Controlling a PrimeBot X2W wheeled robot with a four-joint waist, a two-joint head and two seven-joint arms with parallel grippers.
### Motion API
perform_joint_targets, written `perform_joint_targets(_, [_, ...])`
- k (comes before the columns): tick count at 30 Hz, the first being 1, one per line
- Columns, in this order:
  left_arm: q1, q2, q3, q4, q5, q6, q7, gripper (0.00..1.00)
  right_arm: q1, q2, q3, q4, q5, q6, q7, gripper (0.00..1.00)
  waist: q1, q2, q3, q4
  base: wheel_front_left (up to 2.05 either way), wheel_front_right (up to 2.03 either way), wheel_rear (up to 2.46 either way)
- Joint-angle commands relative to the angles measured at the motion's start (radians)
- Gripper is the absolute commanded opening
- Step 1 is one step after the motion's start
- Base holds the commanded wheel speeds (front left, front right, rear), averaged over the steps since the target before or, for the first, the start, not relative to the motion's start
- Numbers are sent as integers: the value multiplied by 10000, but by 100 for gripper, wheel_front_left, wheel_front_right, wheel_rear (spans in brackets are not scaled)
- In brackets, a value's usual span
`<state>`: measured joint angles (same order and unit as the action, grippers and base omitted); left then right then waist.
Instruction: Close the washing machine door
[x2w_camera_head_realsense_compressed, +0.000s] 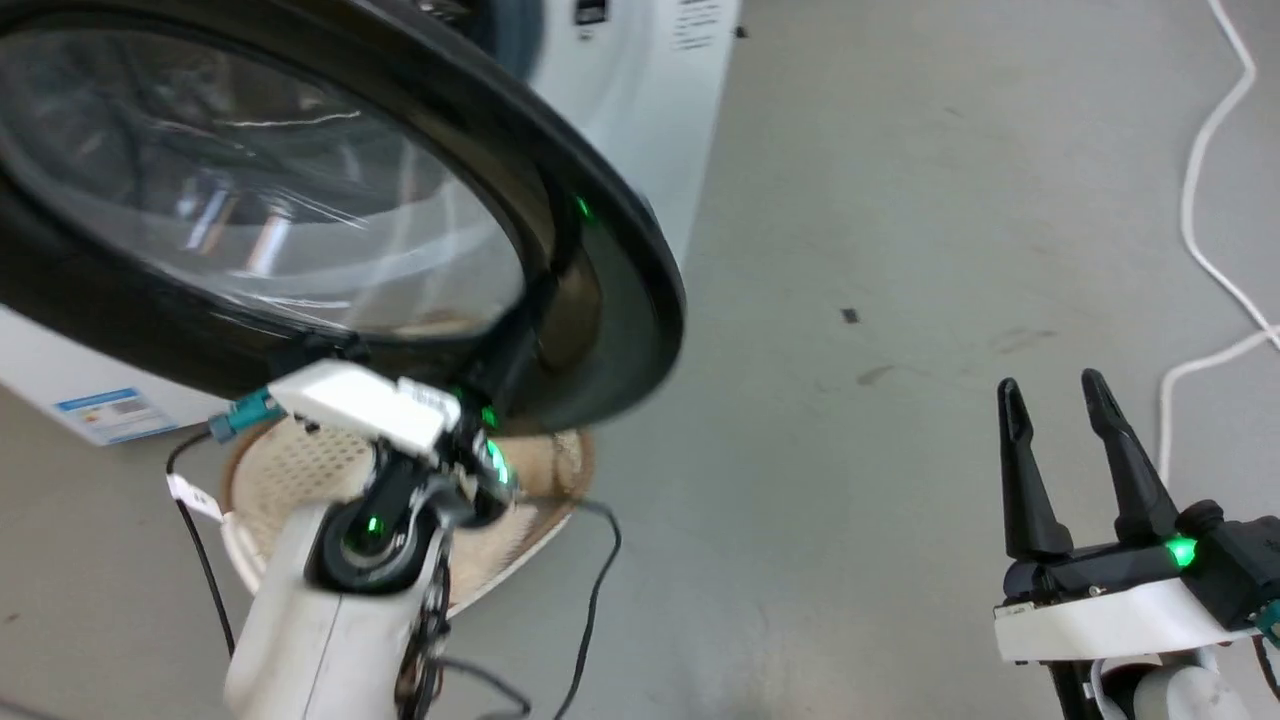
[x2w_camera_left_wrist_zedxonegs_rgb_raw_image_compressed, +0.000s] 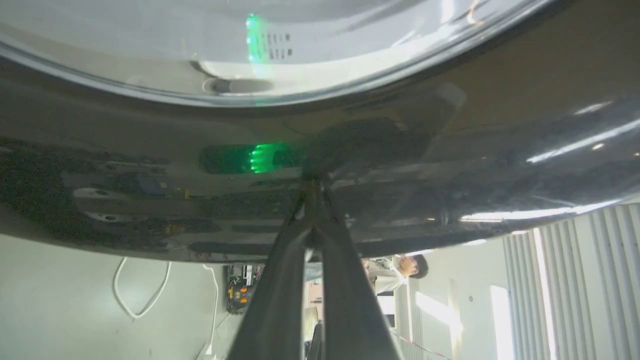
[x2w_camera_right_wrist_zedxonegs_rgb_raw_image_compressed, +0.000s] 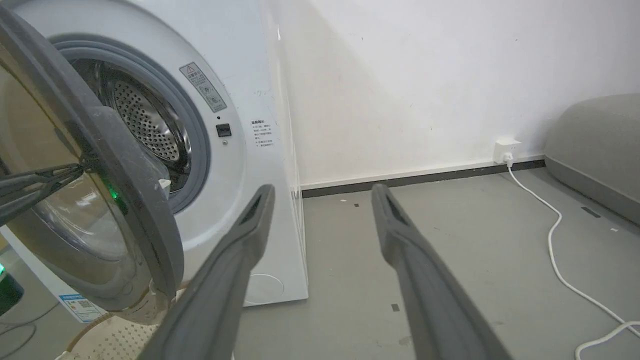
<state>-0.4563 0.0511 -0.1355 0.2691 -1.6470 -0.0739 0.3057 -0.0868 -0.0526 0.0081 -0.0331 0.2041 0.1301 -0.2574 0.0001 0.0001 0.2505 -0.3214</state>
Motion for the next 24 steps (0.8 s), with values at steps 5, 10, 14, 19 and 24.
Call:
perform_joint_targets(5, [-1096, -8, -143, 859, -592, -224, -1159, 0, -145, 23, 82, 80, 120, 6, -44, 100, -1, -1, 73, -483, 0, 0, 0])
perform_joint_targets(10, [-1676, -8, -477, 1819, -713, -483, -1971, 0, -75, 23, 237, 128, 230, 6, -44, 100, -1, -1, -44, -523, 0, 0, 0])
perform_joint_targets(14, [-1356, 90, -771, 1639, -282, -555, -1871, 0, -53, 23, 200, 137, 441, 6, -44, 100, -1, -1, -194, -279, 0, 0, 0])
perform_joint_targets(19, [-192, 363, -1176, 772, 411, -564, -1915, 0, 59, 24, 116, 154, 283, 6, -44, 100, -1, -1, -576, 261, 0, 0, 0])
perform_joint_targets(24, [1085, 1135, -1689, -9, 1681, -565, -2349, 0, 212, 24, 119, 145, 79, 6, -44, 100, -1, -1, -1043, 922, 0, 0, 0])
